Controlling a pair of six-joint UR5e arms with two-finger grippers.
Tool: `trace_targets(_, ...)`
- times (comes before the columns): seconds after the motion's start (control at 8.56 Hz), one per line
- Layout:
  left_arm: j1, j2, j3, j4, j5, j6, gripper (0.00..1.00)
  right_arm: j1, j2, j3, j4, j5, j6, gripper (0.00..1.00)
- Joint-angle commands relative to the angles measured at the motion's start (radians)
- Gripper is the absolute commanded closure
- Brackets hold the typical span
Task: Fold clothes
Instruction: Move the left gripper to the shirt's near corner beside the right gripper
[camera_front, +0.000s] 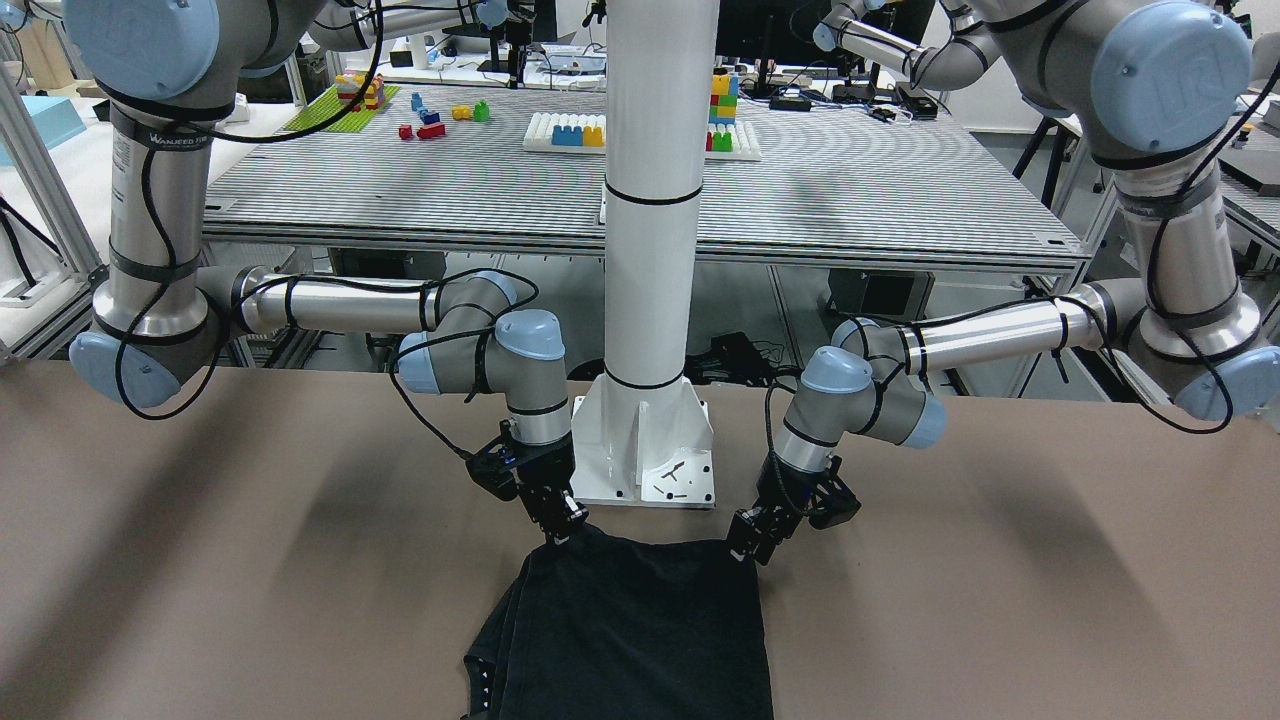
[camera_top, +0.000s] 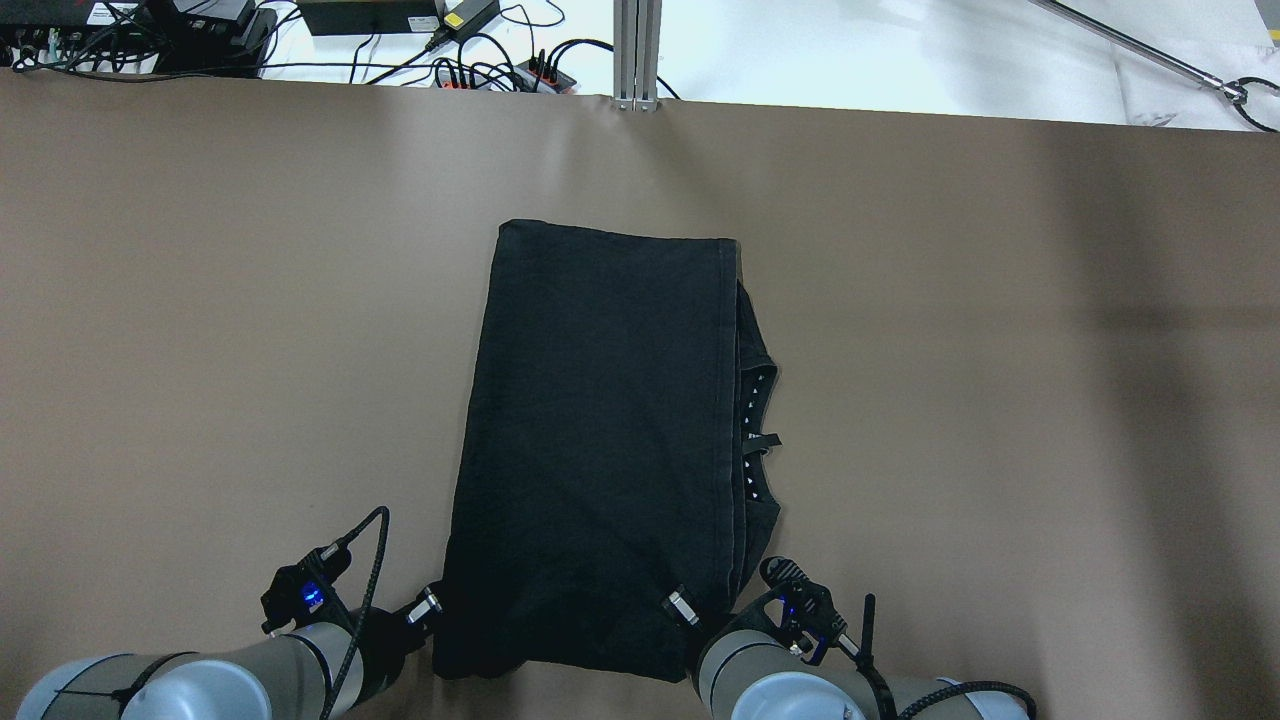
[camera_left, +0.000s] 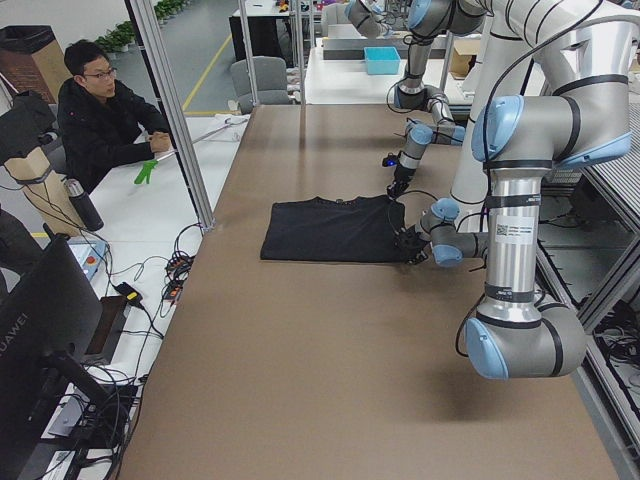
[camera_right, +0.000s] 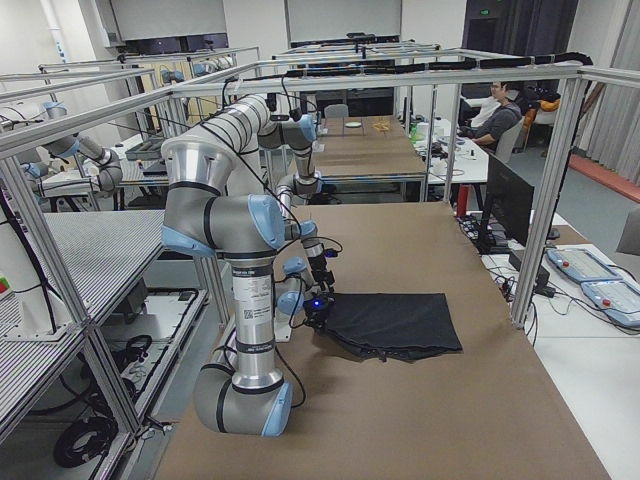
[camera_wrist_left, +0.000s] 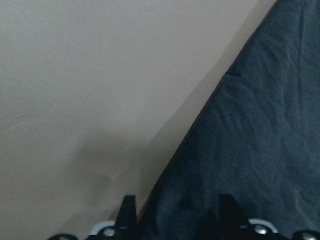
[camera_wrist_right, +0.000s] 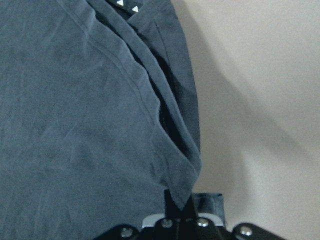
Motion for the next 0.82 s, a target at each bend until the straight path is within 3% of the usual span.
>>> trace_targets(0.0, 0.022, -0.01, 0.014, 0.002, 0.007, -0.009, 0.69, 0.002, 0.0, 0.0, 0.0, 0.0, 0.0, 1.0)
trace_targets(0.12, 0.02, -0.007, 0.016, 0.002, 0.005, -0.019, 0.94, 0.002, 0.002, 0.0, 0.0, 0.0, 0.0, 1.0)
trace_targets(0.23, 0.02, -0.007, 0.014, 0.004, 0.002, -0.019, 1.0, 0.002, 0.002, 0.0, 0.0, 0.0, 0.0, 1.0)
trace_targets(0.47, 0.02, -0.004, -0.024, 0.007, -0.004, -0.02, 1.0, 0.002, -0.001, 0.032, 0.0, -0.002, 0.003, 1.0)
trace_targets(0.7, 0.005, 0.036, -0.184, 0.062, -0.063, -0.019, 1.0, 0.008, -0.041, 0.156, -0.005, 0.0, 0.009, 1.0)
